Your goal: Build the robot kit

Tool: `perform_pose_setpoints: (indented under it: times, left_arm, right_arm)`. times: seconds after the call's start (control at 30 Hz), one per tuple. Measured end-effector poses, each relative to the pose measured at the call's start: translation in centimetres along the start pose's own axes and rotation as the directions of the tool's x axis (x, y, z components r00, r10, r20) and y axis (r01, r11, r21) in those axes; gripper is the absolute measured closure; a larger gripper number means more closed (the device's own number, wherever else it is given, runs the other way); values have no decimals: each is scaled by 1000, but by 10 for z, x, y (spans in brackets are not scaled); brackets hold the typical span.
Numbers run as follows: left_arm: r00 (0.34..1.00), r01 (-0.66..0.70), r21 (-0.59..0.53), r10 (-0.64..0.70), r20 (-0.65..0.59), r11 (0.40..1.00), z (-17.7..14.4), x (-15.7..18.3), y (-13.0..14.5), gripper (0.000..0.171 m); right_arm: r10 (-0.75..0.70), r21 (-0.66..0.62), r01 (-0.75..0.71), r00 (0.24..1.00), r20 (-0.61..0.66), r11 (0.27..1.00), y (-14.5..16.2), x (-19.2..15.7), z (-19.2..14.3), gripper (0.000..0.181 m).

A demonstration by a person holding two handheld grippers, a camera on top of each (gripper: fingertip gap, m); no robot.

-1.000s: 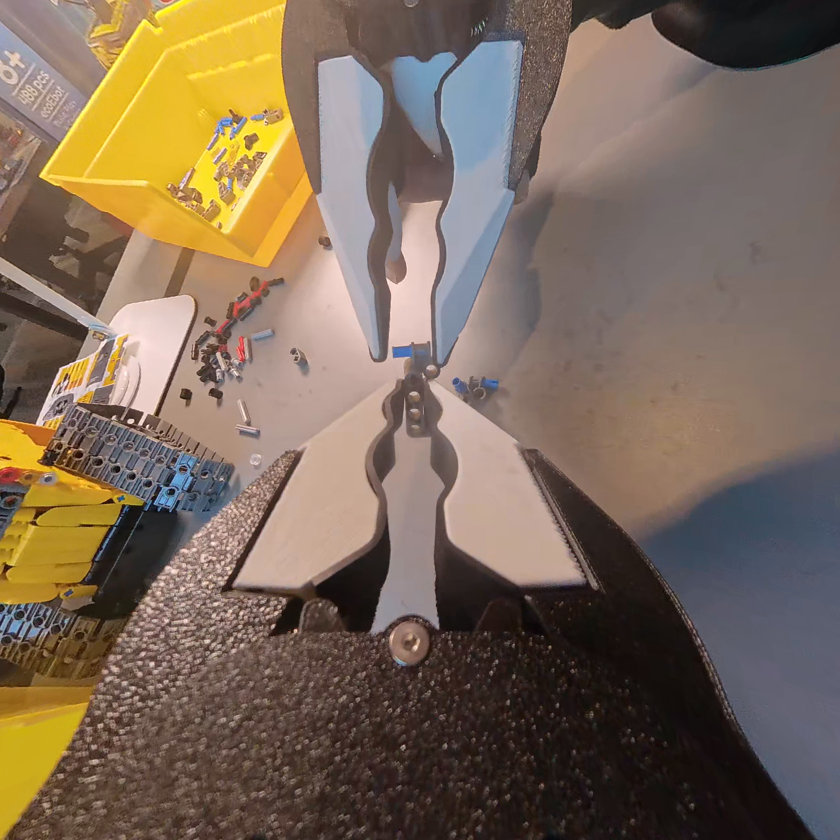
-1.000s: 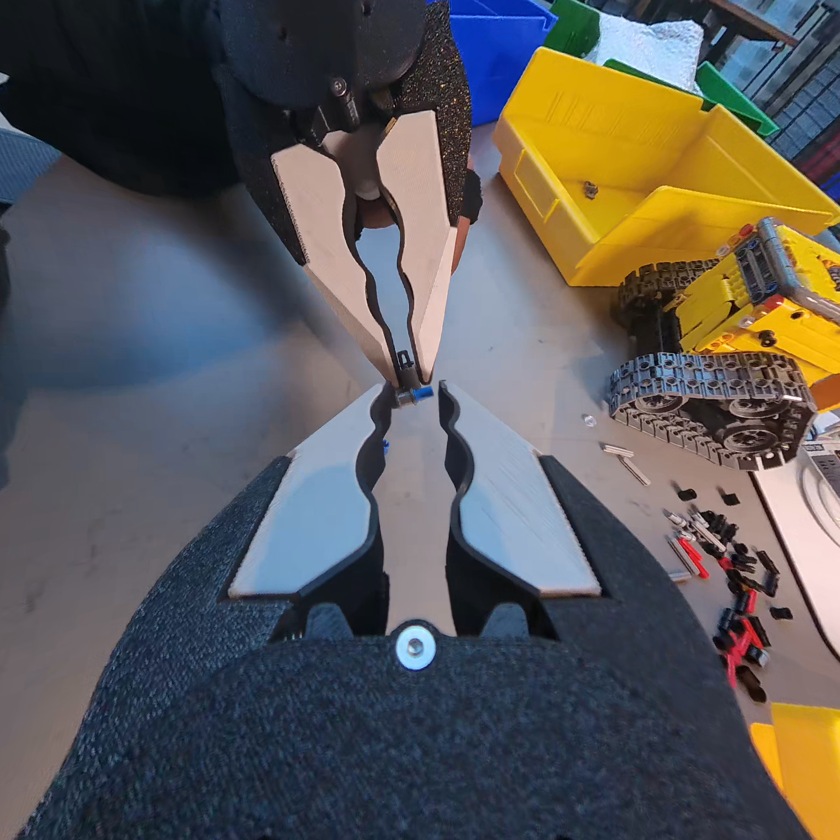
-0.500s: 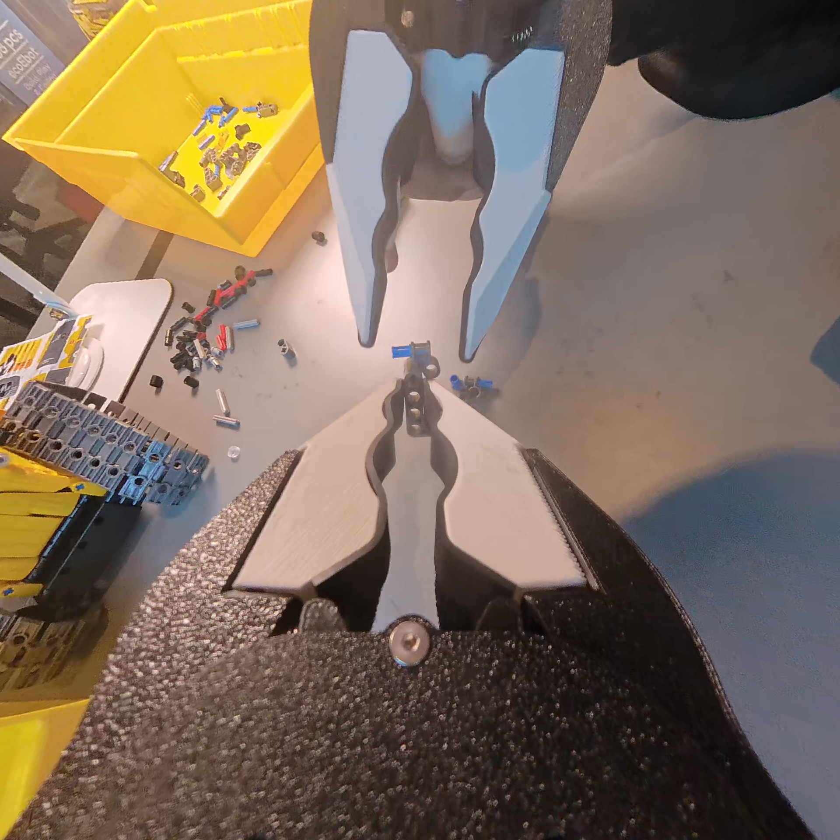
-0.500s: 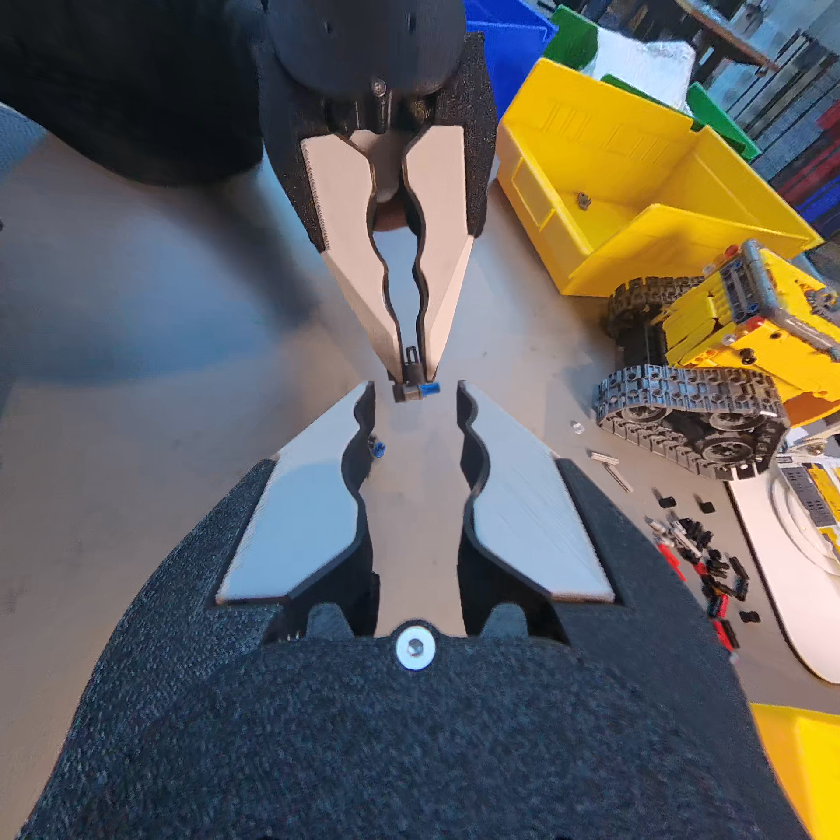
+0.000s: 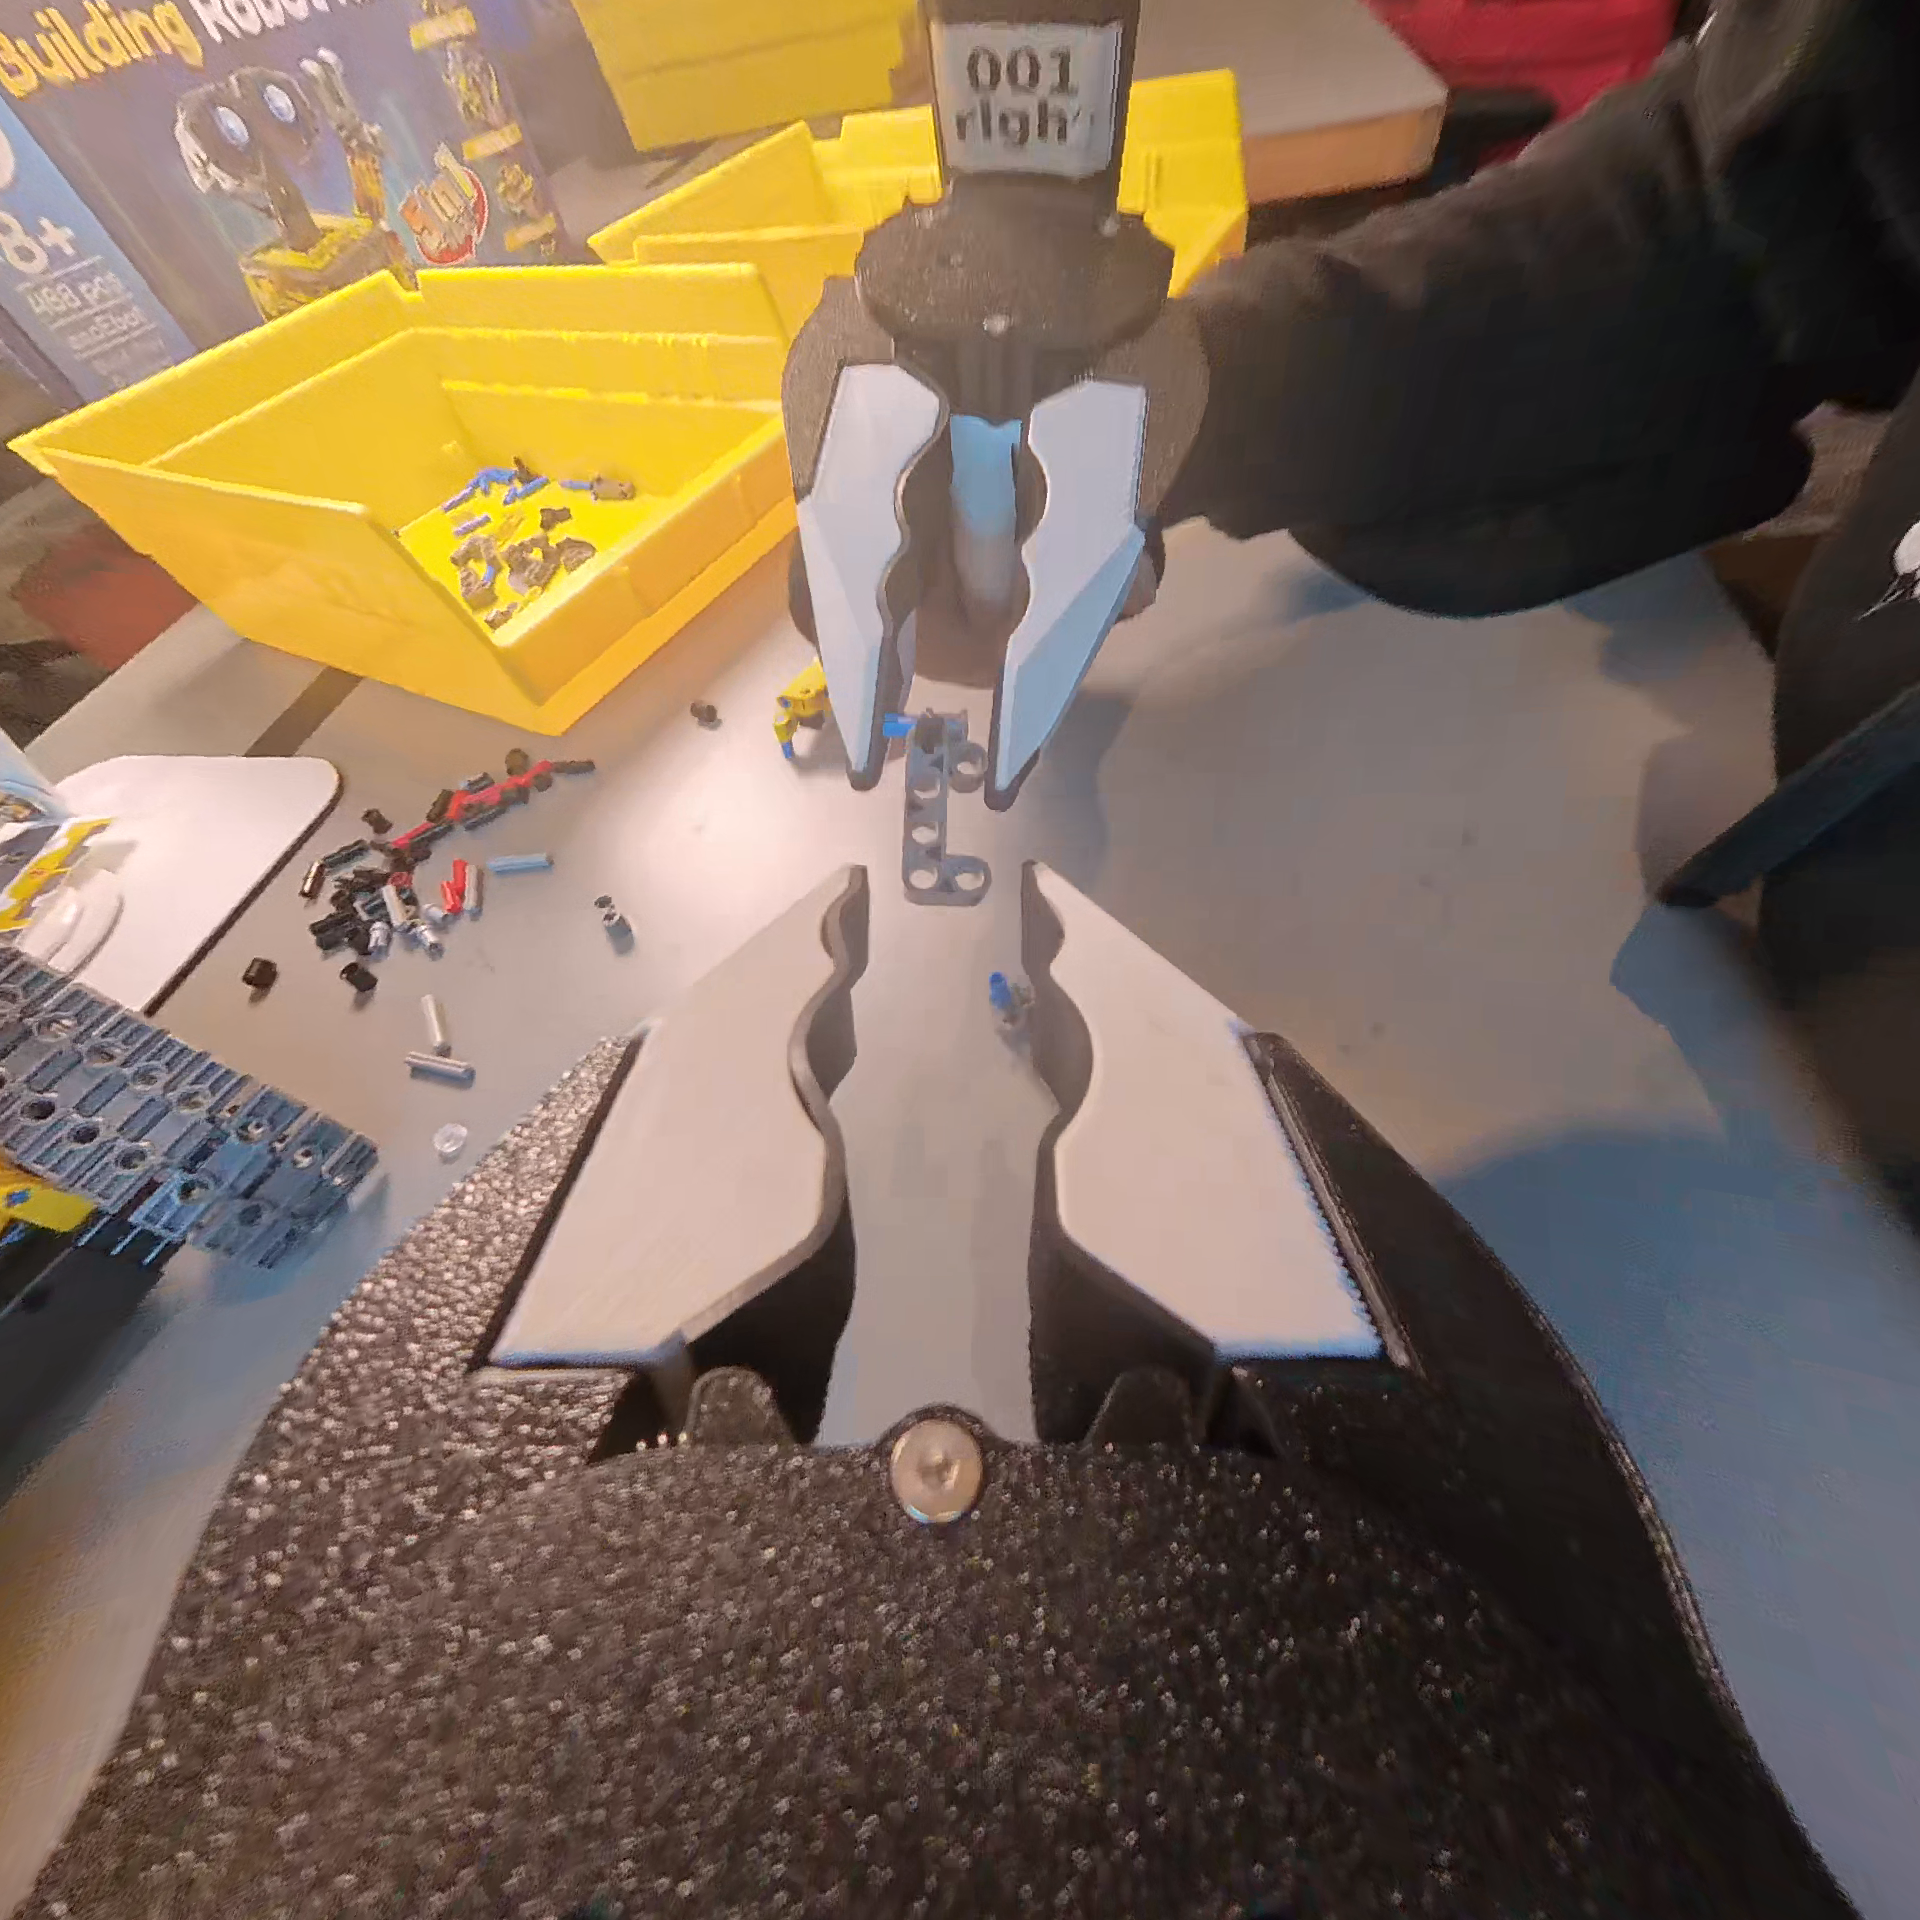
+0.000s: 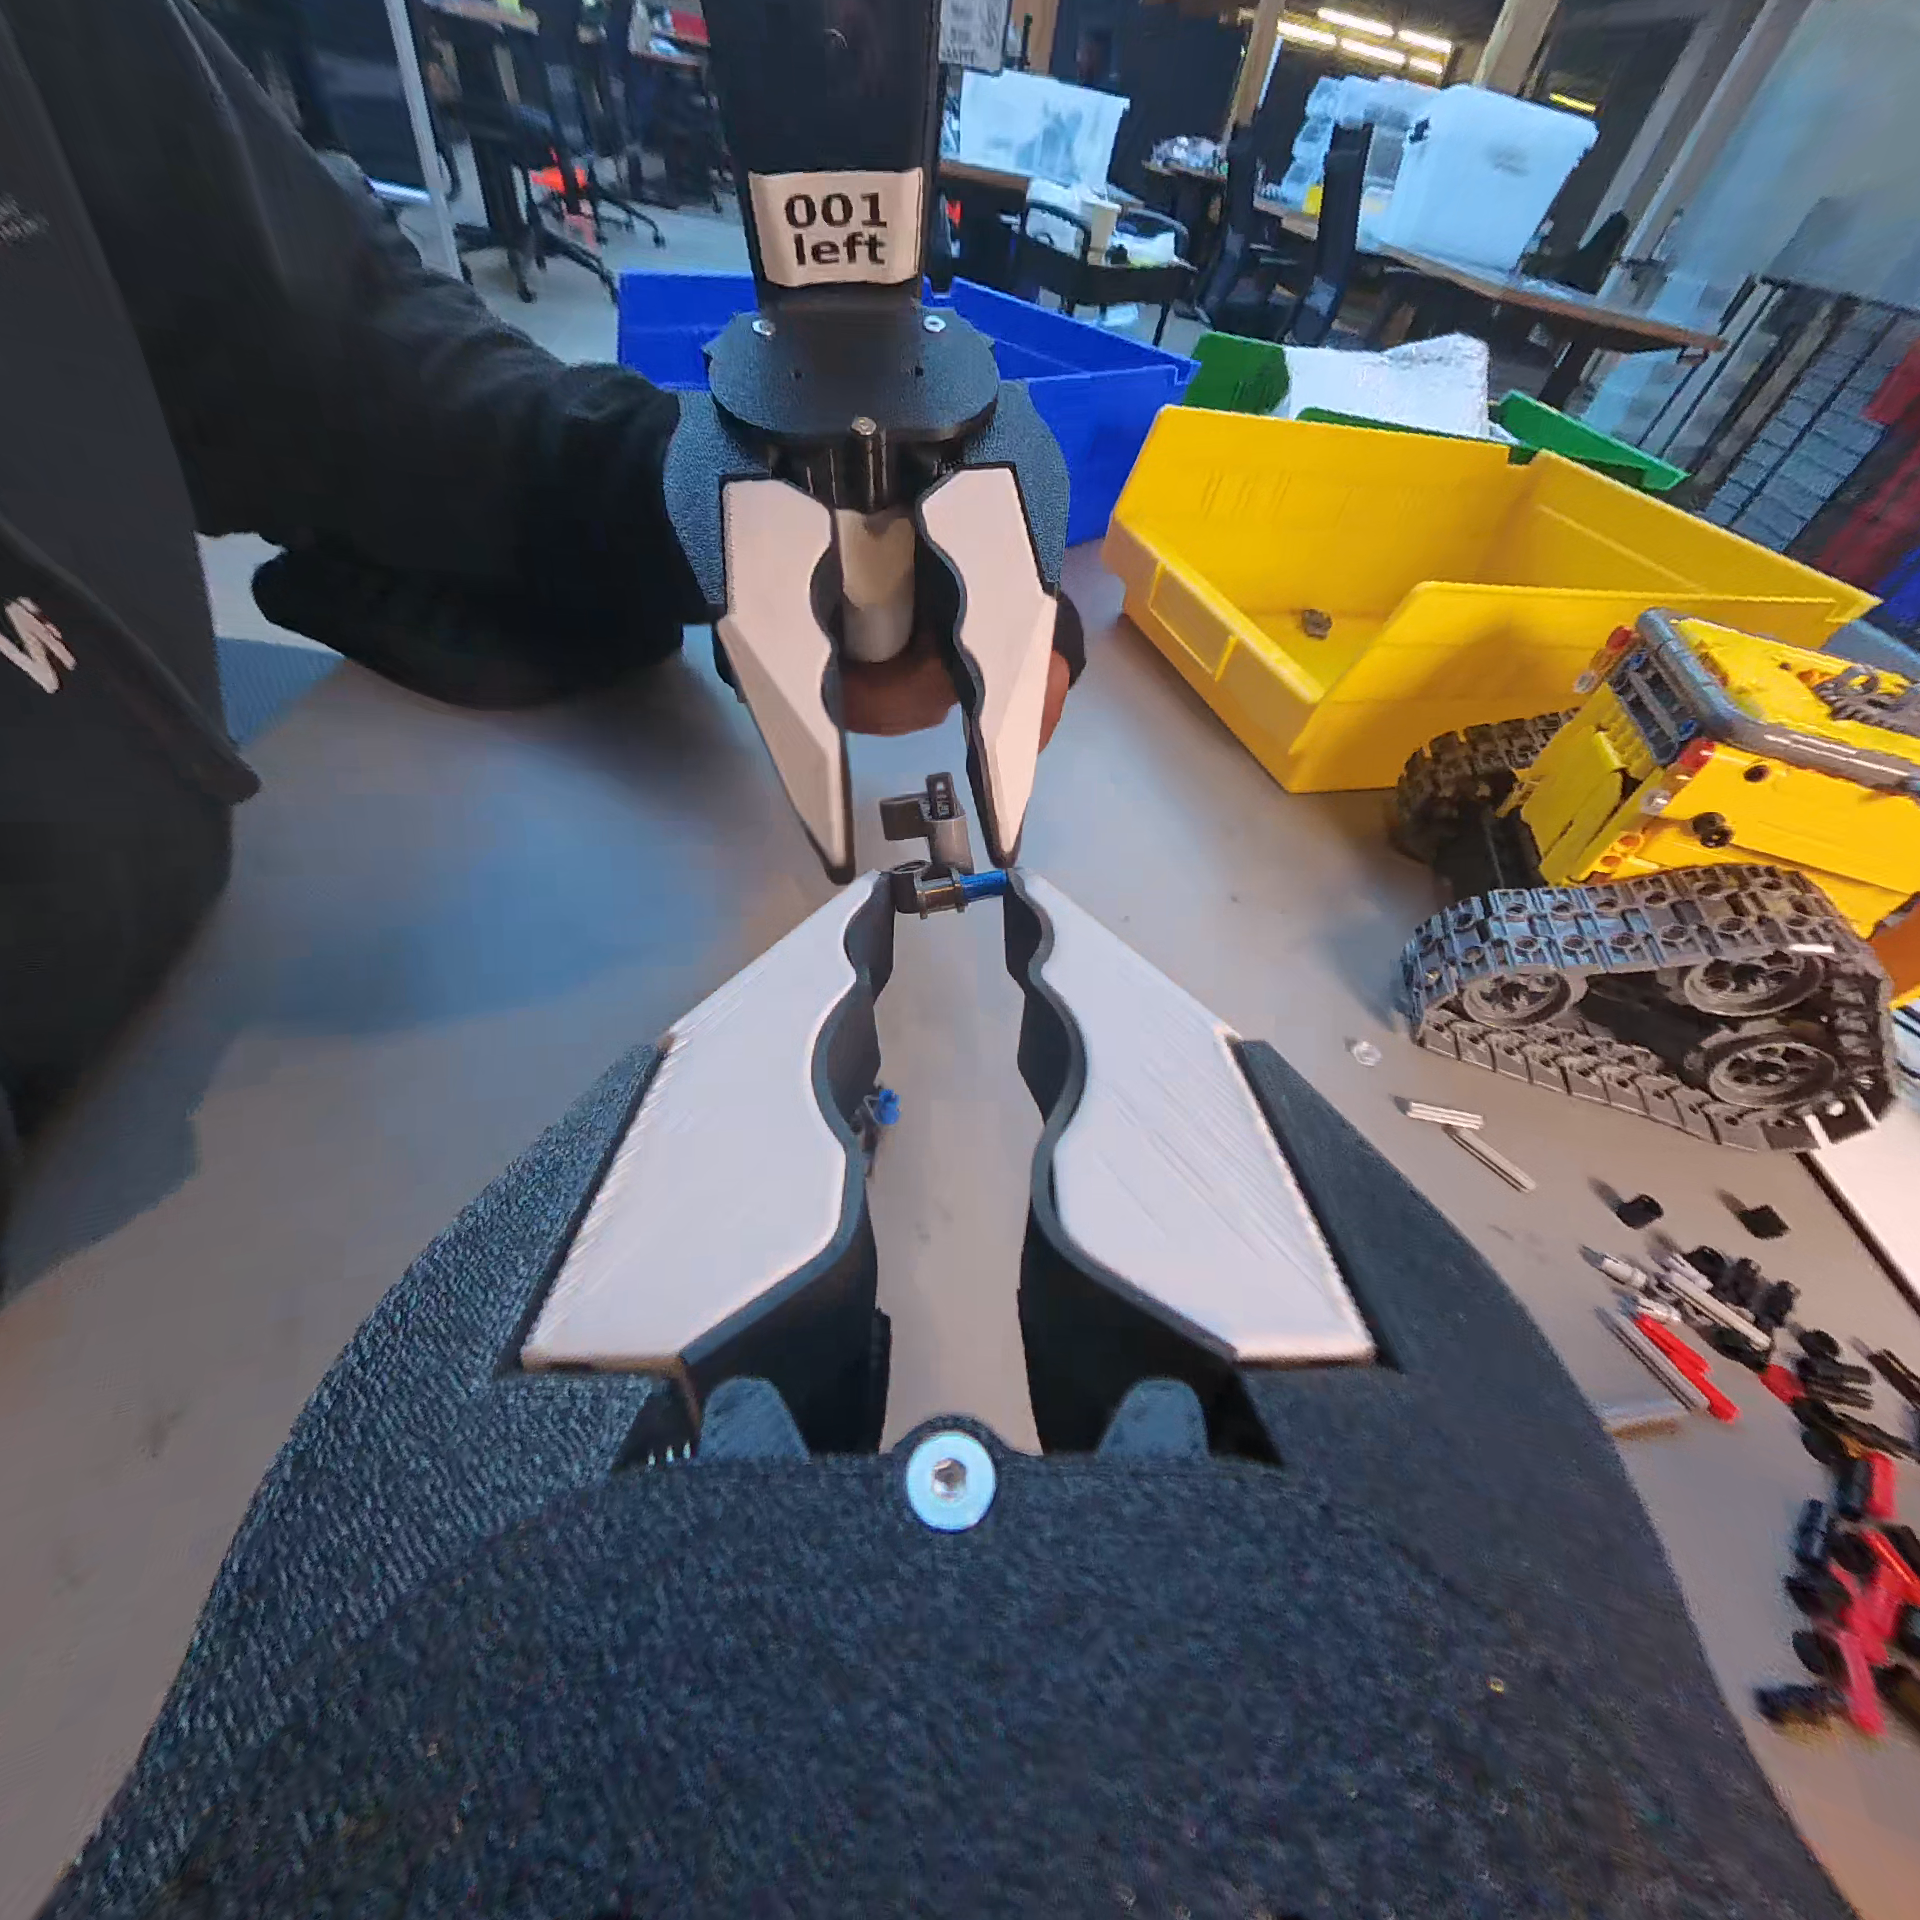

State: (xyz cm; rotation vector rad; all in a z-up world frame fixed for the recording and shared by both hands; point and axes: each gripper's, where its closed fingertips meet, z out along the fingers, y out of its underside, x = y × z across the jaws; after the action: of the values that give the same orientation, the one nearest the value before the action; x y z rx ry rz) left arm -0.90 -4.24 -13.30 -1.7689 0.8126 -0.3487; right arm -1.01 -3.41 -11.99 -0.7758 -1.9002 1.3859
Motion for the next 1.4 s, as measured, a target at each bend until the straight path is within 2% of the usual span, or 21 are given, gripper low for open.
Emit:
perform_pose_setpoints:
  times: [0.07, 0.37, 0.57, 0.67, 0.73, 0.8, 0.87, 1.03, 1.1, 1.13, 1.17, 1.23, 1.3, 1.33, 1.4]
  left_arm:
    - [1000, 15, 52, -15, -3, 999, -3, 1, -9, 156]
    - [1000, 18, 11, -18, -10, 1000, -3, 0, -5, 156]
    - [999, 38, -5, -38, 1, 999, -2, -4, -1, 156]
    - [997, 82, 13, -82, -14, 997, -2, -4, -4, 156]
    - [986, 166, 12, -165, -37, 986, -2, -6, -3, 156]
    - [935, 342, 40, -336, -110, 939, -4, -7, -7, 156]
    - [843, 514, 51, -494, -212, 856, -7, -6, -13, 156]
    - [612, 762, 31, -704, -360, 647, -9, -9, -17, 156]
    - [548, 809, 26, -739, -392, 587, -9, -10, -18, 156]
    - [539, 816, 30, -743, -397, 577, -10, -12, -19, 156]
    - [556, 805, 36, -732, -393, 592, -10, -12, -18, 155]
    - [652, 734, 51, -681, -334, 678, -10, -13, -15, 148]
    - [777, 607, 63, -574, -258, 792, -11, -12, -14, 147]
    - [838, 524, 61, -503, -211, 849, -11, -12, -12, 147]
    - [934, 346, 38, -341, -104, 938, -9, -11, -7, 147]
  right_arm:
    - [-1, -10, 1, 1000, 1, 1000, 2, -1, 1, 160]
    - [-25, -120, 25, 1000, 1, 992, 19, -2, 5, 162]
    - [-59, -118, 55, 998, -25, 992, 16, 1, 3, 159]
    - [-88, -128, 82, 995, -43, 988, 16, 2, 4, 160]
    - [-140, -133, 130, 988, -70, 983, 14, 5, 3, 156]
    - [-225, -121, 211, 969, -107, 970, 5, 7, 2, 150]
    - [-328, -128, 313, 936, -127, 941, -3, 5, 1, 146]
    - [-457, -168, 431, 873, -169, 886, -7, 5, 1, 157]
    - [-365, -141, 344, 916, -168, 928, -8, 8, 1, 164]
    - [-283, -122, 266, 946, -157, 956, -7, 9, 0, 164]
    - [-164, -105, 152, 979, -125, 983, -5, 9, 0, 164]
    - [137, -101, -140, 990, -40, 985, 1, 7, 0, 164]
    - [417, -86, -415, 909, 16, 906, 2, 9, -1, 164]
    - [546, -76, -542, 837, 40, 837, 3, 11, -2, 165]
    - [715, -53, -715, 688, 124, 697, 2, 10, -3, 165]
